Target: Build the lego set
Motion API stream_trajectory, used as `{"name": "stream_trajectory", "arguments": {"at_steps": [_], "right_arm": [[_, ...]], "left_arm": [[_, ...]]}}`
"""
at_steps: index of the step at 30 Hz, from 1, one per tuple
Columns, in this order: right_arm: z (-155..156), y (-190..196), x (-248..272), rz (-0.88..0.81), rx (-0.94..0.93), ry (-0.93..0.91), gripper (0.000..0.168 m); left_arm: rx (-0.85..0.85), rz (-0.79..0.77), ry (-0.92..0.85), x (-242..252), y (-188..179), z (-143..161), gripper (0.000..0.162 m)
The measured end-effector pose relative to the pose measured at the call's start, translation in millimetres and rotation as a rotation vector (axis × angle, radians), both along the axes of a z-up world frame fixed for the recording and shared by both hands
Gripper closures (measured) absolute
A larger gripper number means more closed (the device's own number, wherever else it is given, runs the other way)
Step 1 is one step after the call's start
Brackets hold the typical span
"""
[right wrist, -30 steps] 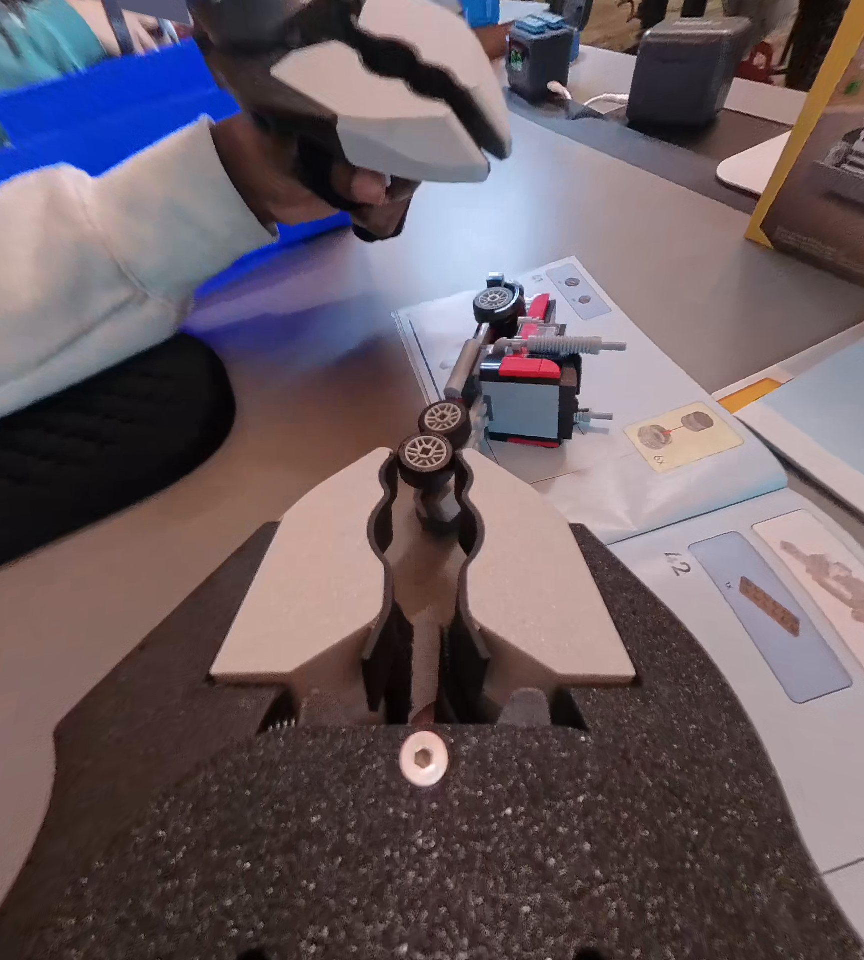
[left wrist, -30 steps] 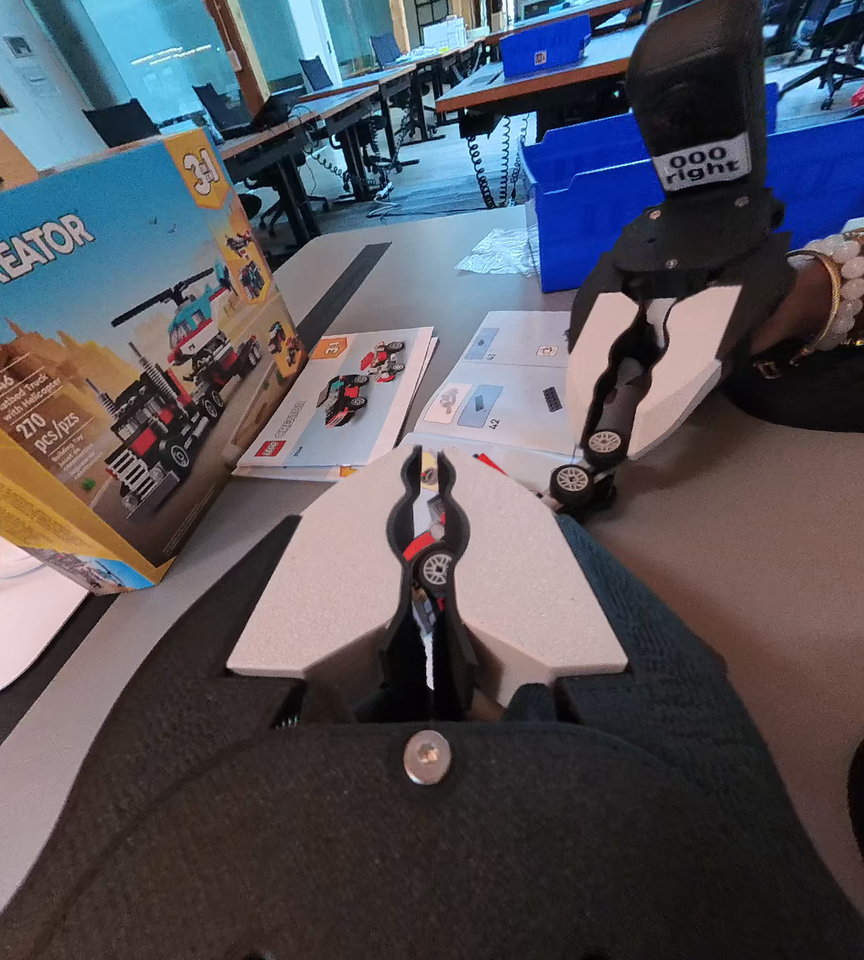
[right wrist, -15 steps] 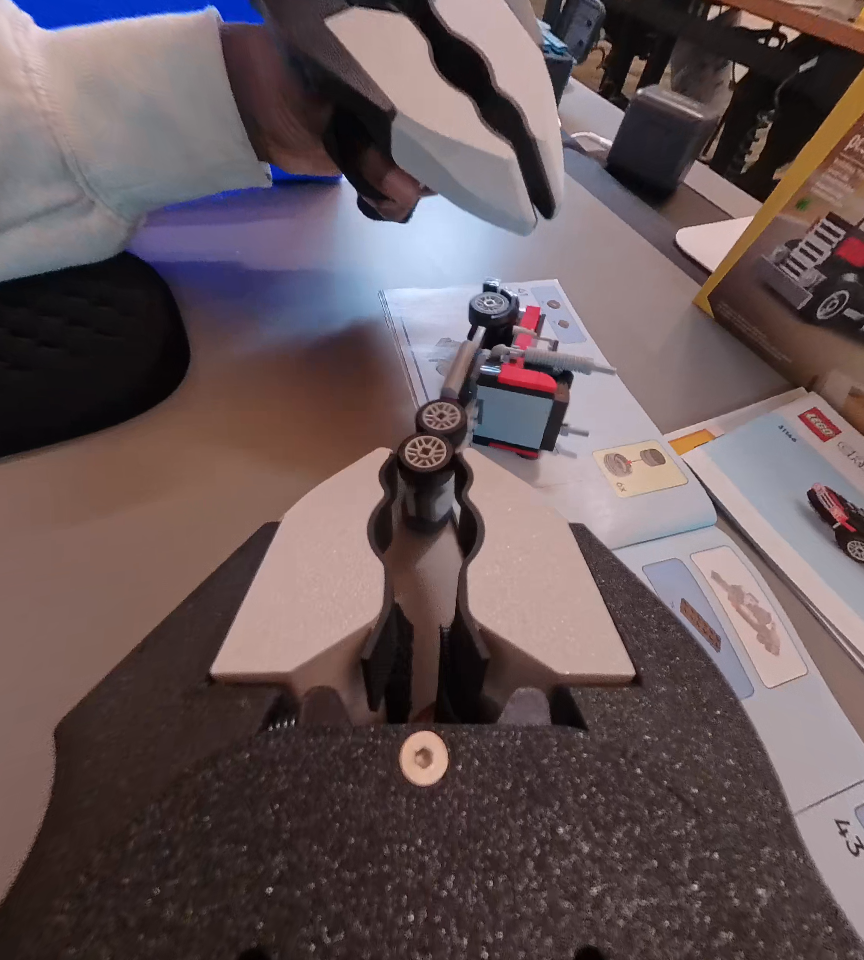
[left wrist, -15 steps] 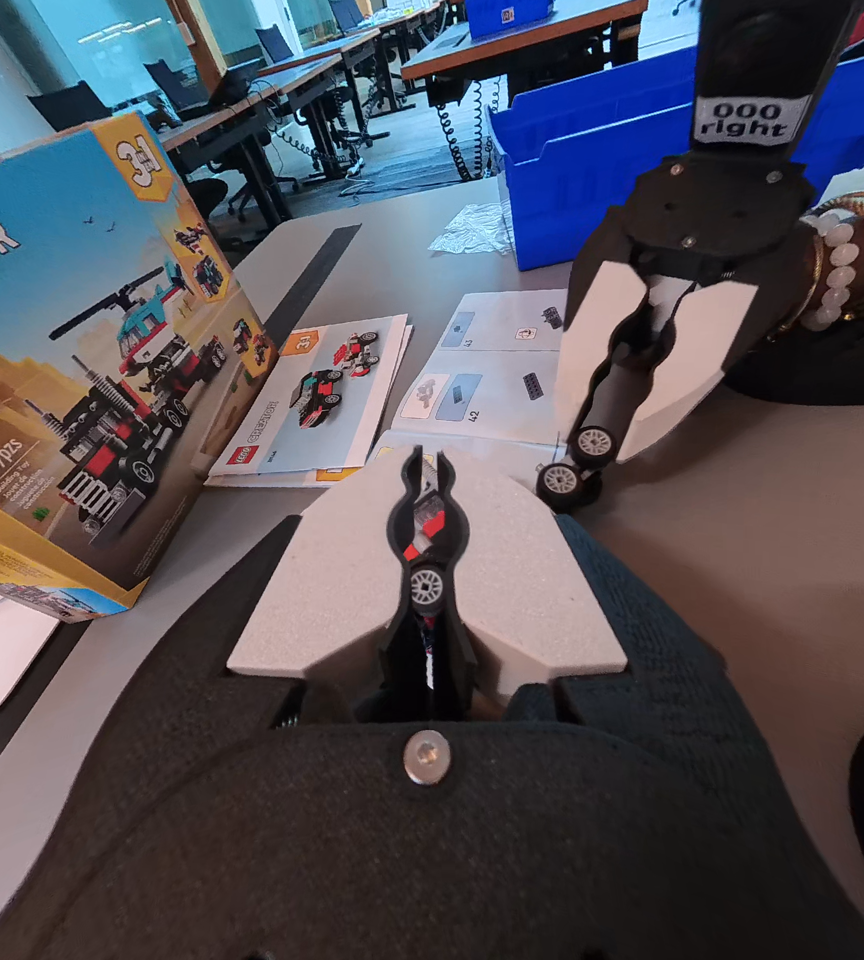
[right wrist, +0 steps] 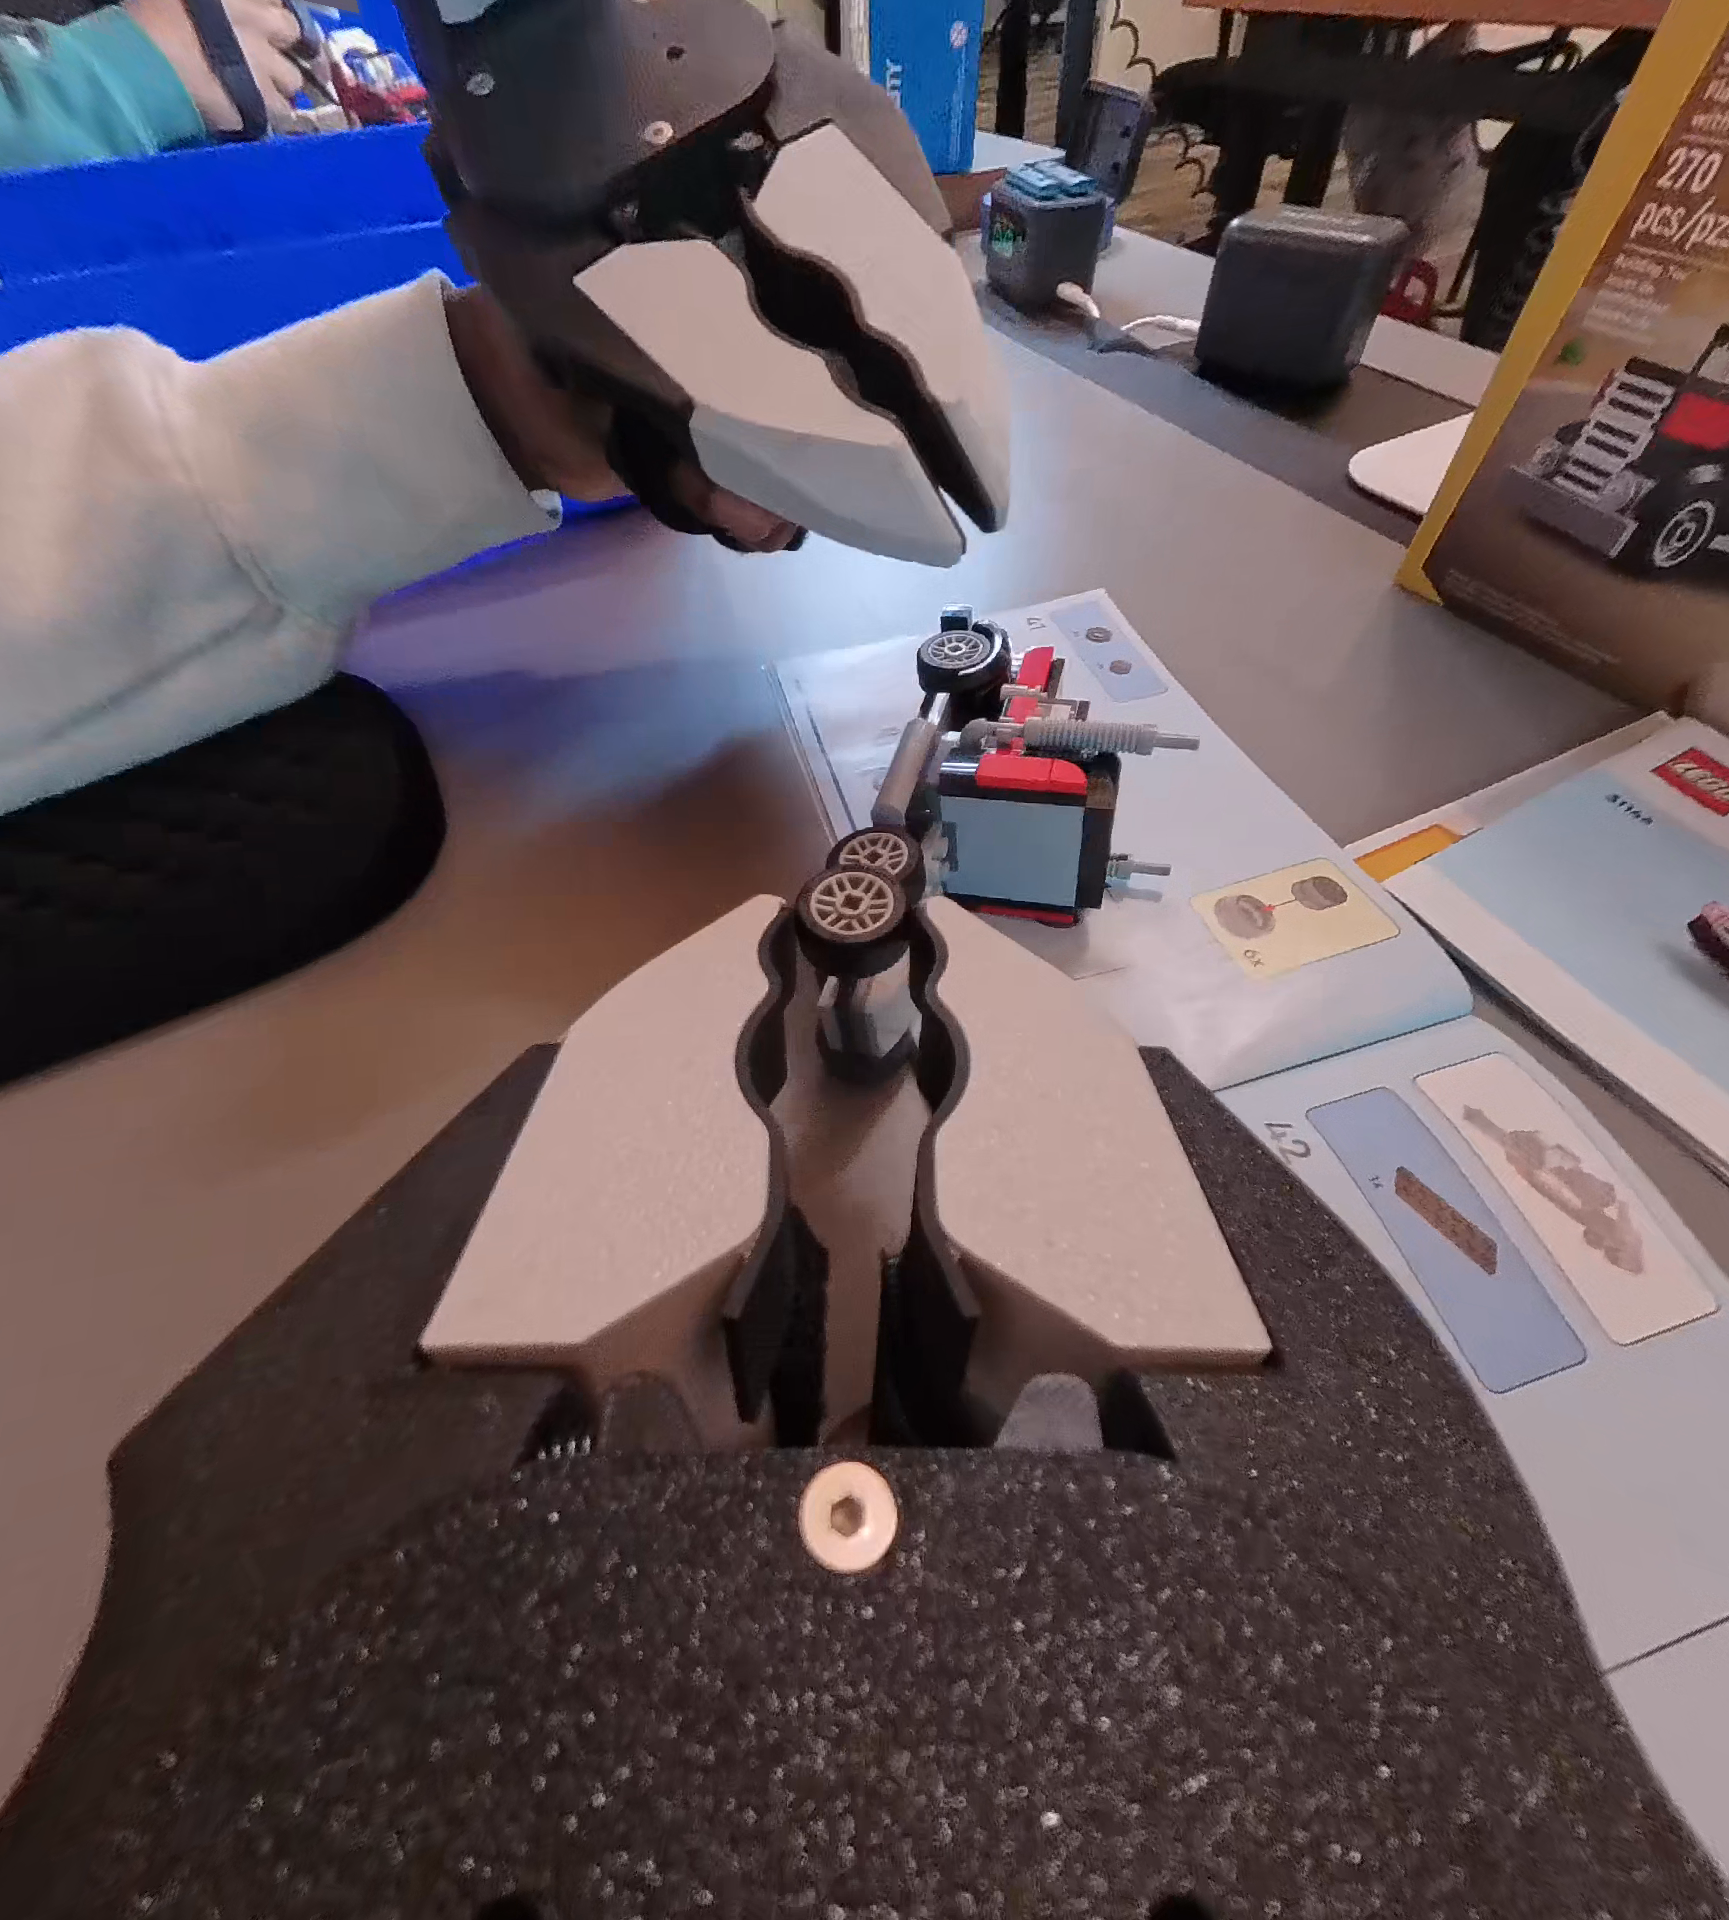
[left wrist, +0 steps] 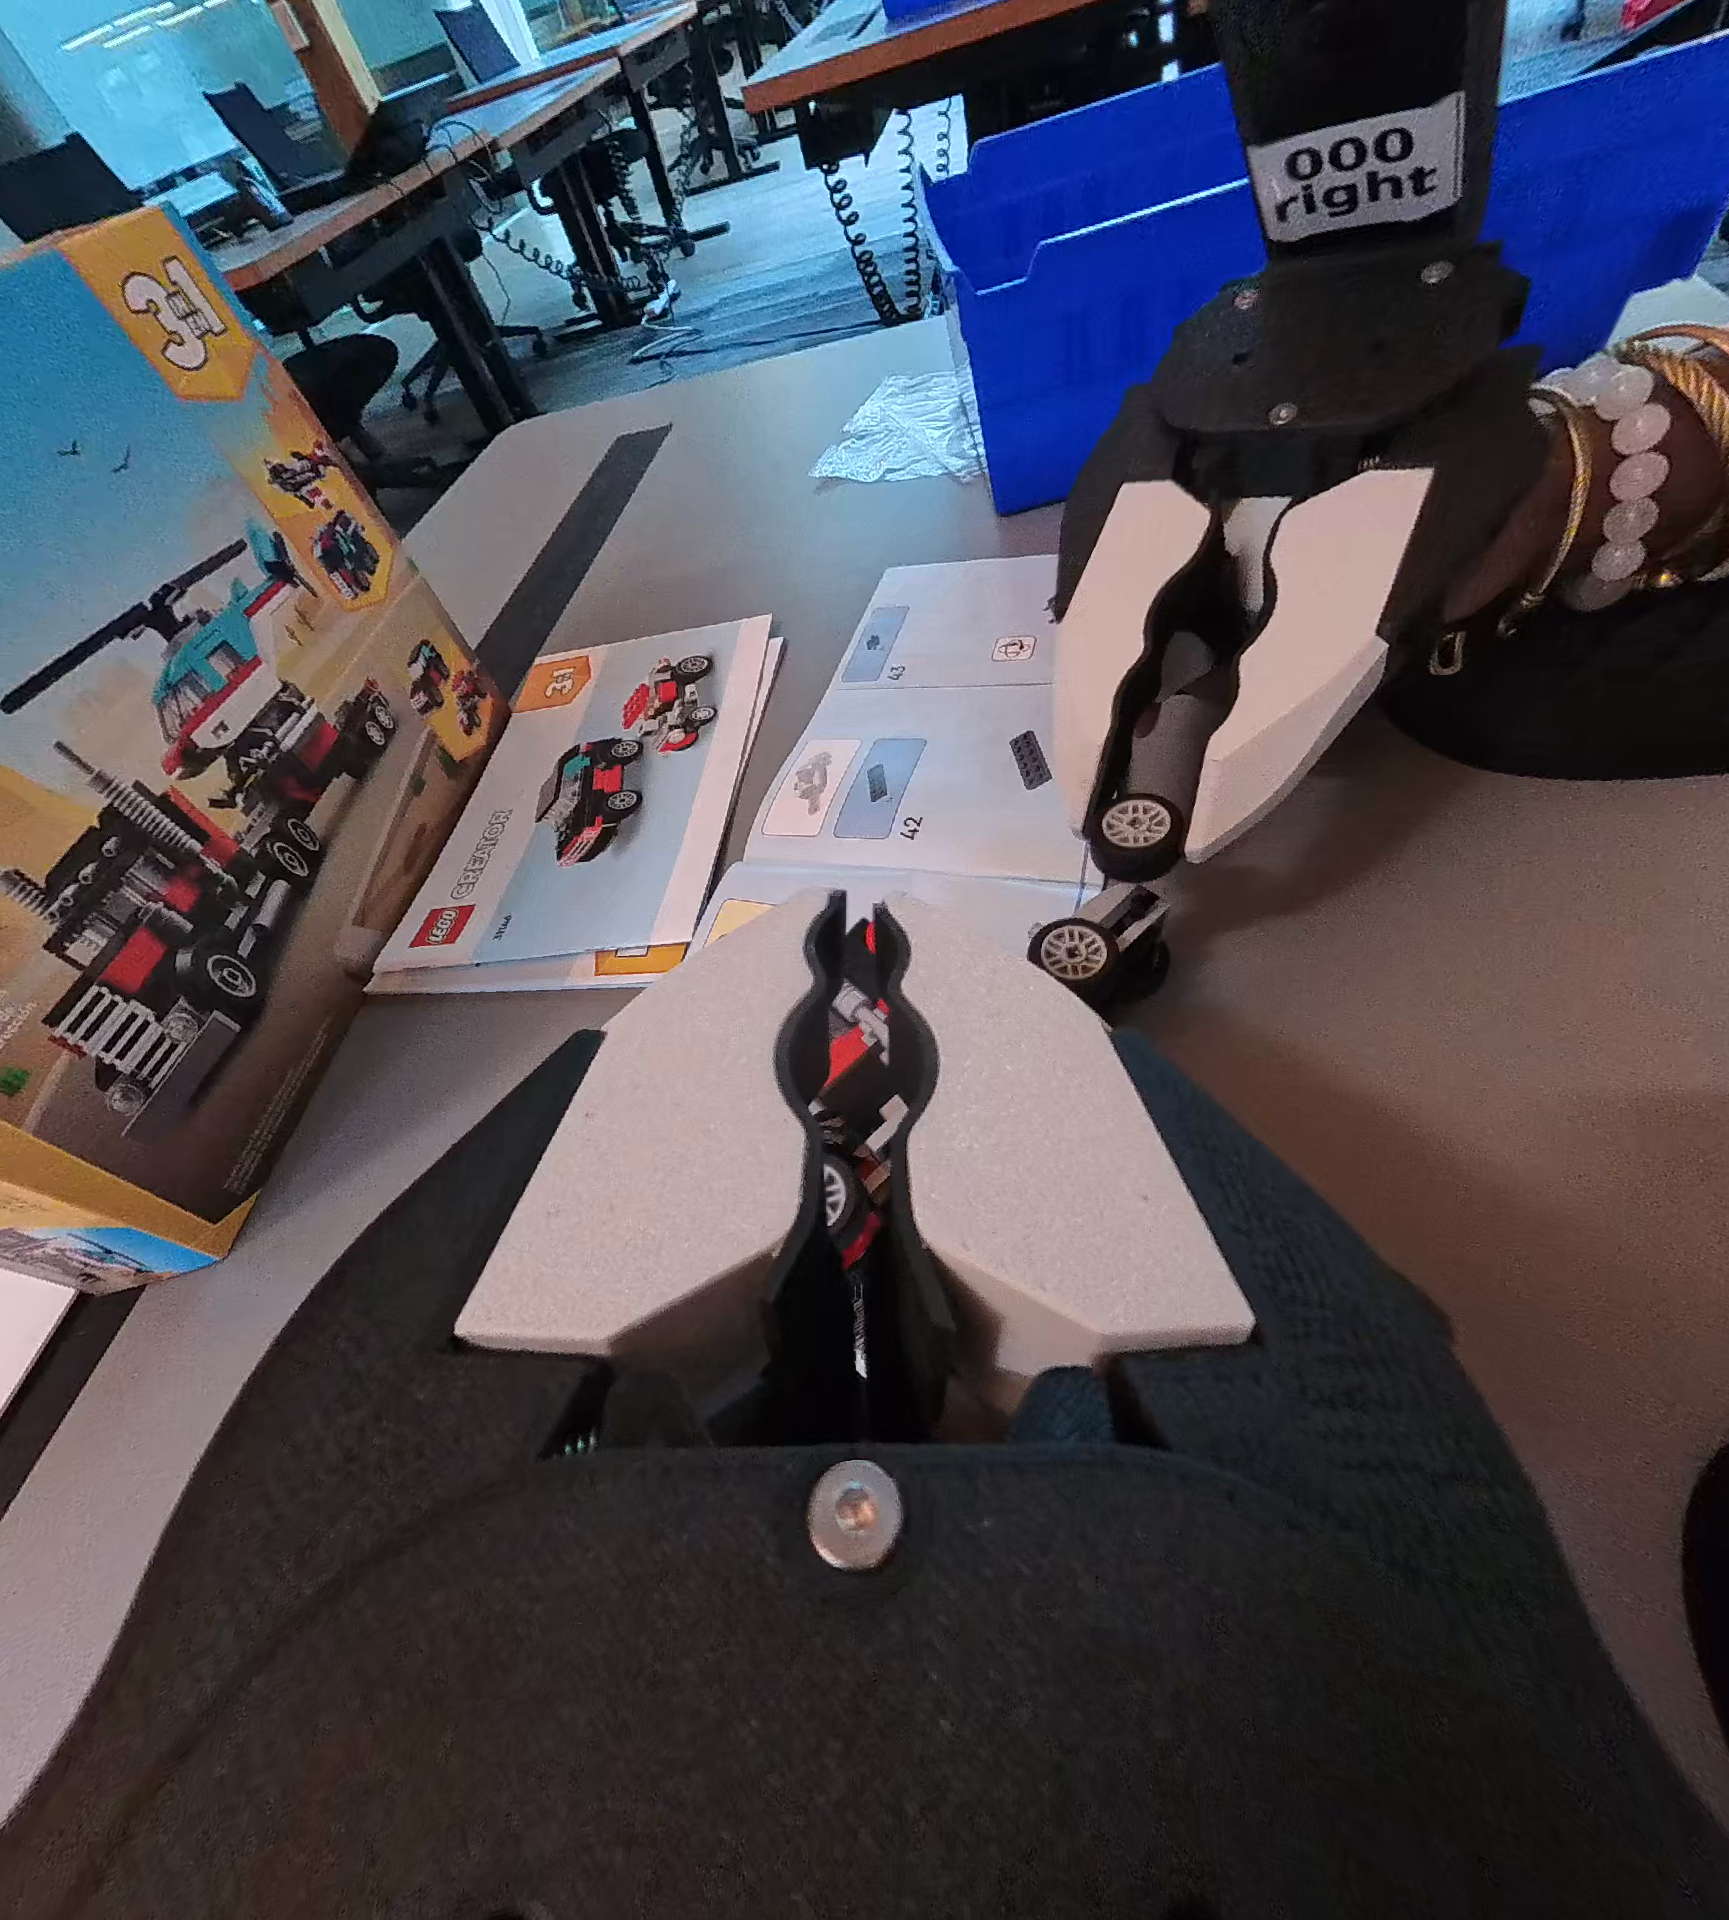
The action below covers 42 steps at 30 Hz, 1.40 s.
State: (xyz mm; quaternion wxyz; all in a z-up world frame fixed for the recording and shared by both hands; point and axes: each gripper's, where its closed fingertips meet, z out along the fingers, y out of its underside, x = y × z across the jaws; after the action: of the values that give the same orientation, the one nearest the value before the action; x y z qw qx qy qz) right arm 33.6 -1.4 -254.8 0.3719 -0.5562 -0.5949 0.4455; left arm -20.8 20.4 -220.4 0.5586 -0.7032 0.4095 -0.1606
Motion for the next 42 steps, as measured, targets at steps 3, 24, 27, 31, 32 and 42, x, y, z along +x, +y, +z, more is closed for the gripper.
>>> {"name": "stream_trajectory", "arguments": {"at_steps": [3, 24, 27, 31, 32, 42], "right_arm": [[-4.7, -2.7, -1.5, 0.016, 0.013, -0.034, 0.147], [-16.0, 0.1, -0.7, -0.020, 0.071, -0.112, 0.147], [-16.1, 0.2, 0.2, -0.025, 0.063, -0.113, 0.147], [-16.5, 0.7, 0.3, -0.025, 0.046, -0.116, 0.147], [-16.6, 1.0, 0.4, -0.027, 0.047, -0.117, 0.147], [-17.2, 1.3, 0.8, -0.028, 0.043, -0.121, 0.147]], "left_arm": [[-0.010, -0.006, 0.013, 1.3, -0.2, -3.3, 0.157], [-0.040, -0.110, 0.038, 21.3, -9.7, -8.3, 0.159], [-0.078, -0.195, 0.067, 43.4, -17.3, -12.3, 0.162], [-0.194, -0.230, 0.237, 63.8, -19.7, -41.1, 0.162], [-0.197, -0.228, 0.252, 66.8, -18.7, -43.7, 0.162], [-0.206, -0.194, 0.269, 67.2, -14.2, -44.8, 0.162]]}}
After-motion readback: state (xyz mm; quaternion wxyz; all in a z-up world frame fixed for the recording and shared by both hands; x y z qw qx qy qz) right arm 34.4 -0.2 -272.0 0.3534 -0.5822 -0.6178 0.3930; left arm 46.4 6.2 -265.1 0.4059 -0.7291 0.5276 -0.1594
